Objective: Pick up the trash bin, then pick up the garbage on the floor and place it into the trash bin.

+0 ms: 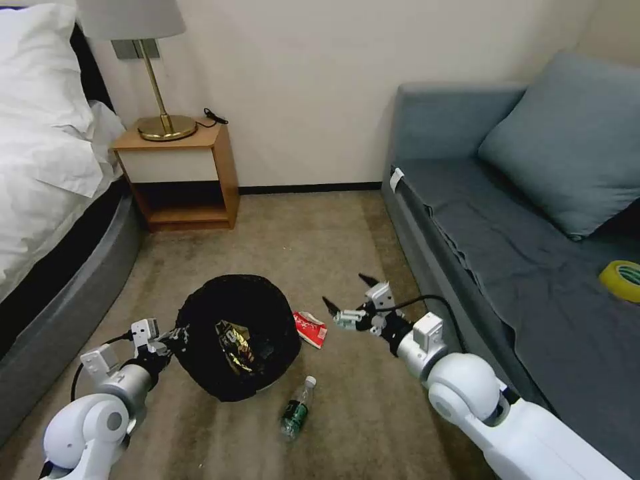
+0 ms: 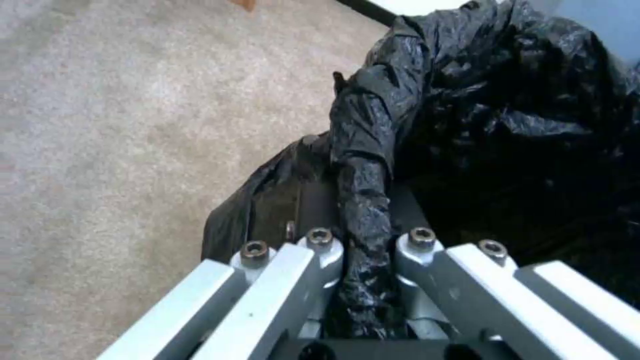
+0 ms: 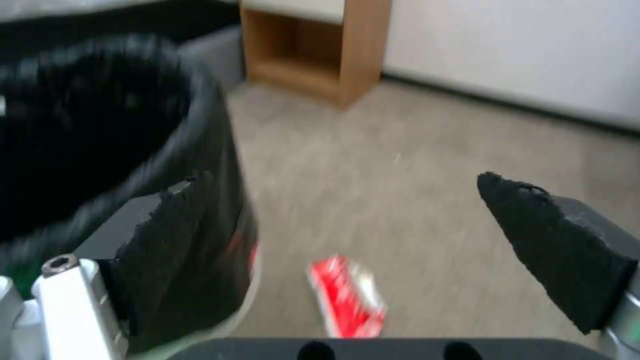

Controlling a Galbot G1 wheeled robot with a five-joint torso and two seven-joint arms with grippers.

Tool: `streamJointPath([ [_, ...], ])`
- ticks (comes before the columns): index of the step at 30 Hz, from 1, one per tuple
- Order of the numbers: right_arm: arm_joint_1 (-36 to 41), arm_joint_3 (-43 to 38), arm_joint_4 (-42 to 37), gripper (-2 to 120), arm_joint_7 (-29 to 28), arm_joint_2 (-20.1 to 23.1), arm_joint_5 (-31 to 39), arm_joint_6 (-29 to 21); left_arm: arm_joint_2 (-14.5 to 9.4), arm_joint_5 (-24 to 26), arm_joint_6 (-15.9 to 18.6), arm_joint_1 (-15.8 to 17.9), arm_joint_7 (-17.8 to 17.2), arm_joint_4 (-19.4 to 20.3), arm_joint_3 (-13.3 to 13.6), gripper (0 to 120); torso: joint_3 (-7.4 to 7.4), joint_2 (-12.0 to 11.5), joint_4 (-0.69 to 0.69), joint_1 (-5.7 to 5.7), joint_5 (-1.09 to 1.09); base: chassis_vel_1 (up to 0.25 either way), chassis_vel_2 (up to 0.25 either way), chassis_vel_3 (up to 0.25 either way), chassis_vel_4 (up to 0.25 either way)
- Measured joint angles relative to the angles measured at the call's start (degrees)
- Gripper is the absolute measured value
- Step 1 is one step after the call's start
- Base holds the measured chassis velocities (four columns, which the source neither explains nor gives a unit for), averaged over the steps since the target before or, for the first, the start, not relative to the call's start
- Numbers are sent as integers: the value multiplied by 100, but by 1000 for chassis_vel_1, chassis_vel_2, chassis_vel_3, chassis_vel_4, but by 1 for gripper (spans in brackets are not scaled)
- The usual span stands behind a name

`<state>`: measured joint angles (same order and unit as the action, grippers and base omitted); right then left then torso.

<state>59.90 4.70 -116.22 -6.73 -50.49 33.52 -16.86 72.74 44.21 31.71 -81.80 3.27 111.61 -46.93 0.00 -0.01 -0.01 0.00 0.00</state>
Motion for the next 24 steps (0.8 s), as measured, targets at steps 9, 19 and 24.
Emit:
streamJointPath([
  [9, -927, 1097, 281, 100, -971, -41, 1638, -1247, -1, -70, -6, 20, -7, -53, -145, 4, 0, 0, 0, 0, -1, 0, 0, 0, 0],
  [19, -2450, 2214, 1175, 100, -2123, -531, 3412, -2230, -50, -55, -22, 40, -12, -130, -373, 4, 0, 0, 1, 0, 0, 0, 0, 0, 0],
  [24, -3135, 2898, 1876, 100, -3262, -1081, 5037, -2575, -87, 11, -27, 61, 11, -204, -491, 4, 0, 0, 1, 0, -2, 0, 0, 0, 0],
])
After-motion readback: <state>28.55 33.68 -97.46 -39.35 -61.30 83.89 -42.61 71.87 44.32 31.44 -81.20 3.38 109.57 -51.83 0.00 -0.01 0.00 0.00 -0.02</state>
